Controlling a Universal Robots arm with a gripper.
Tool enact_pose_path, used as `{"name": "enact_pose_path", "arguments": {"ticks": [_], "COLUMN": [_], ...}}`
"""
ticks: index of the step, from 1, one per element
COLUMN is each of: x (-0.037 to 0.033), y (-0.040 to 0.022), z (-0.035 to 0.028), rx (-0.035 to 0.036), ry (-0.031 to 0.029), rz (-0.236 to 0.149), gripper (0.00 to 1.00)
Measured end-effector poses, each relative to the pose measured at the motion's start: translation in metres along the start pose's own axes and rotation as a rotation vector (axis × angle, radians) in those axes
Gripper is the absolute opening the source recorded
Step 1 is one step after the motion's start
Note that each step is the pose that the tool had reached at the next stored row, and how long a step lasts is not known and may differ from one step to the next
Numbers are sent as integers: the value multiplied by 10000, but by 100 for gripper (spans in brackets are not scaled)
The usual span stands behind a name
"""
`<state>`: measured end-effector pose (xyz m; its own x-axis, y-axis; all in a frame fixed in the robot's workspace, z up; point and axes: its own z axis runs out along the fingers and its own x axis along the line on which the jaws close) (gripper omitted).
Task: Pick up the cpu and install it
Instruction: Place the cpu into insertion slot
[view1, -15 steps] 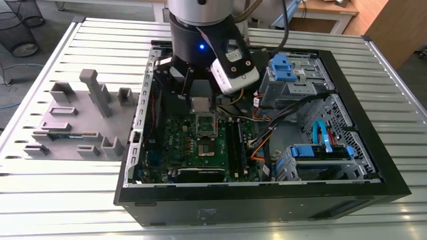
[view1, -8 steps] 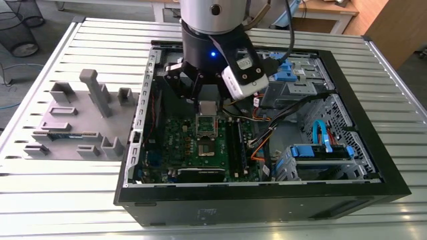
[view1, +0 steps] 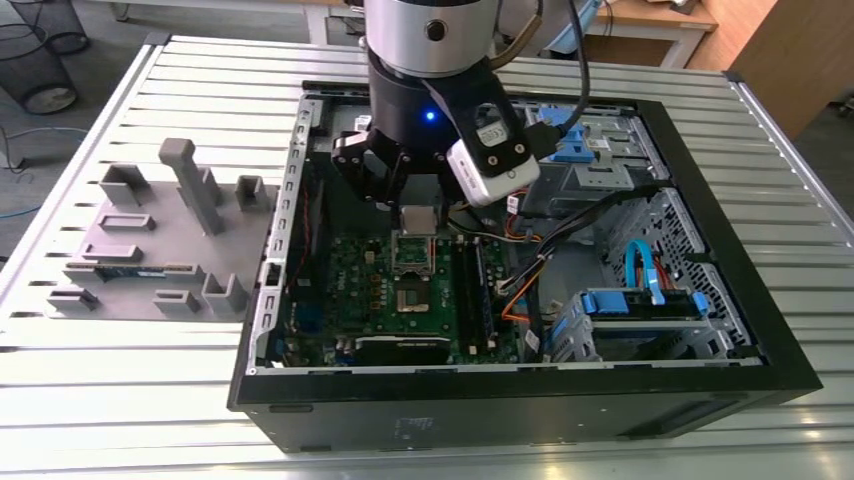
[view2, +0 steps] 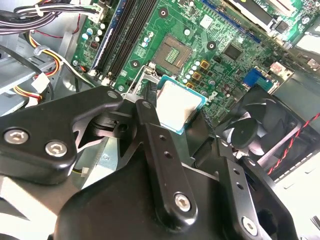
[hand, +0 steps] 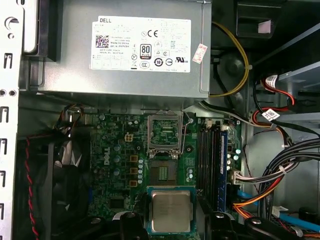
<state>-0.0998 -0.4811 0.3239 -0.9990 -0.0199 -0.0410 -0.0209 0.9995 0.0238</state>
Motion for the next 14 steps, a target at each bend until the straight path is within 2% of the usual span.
{"name": "enact_pose_path", "arguments": {"ticks": [10, 14], "x": [0, 2], "y": [0, -2], "z": [16, 71], "rx": [-2, 0], "ry": [-1, -17], "rz": [0, -2], "gripper": [47, 47]}}
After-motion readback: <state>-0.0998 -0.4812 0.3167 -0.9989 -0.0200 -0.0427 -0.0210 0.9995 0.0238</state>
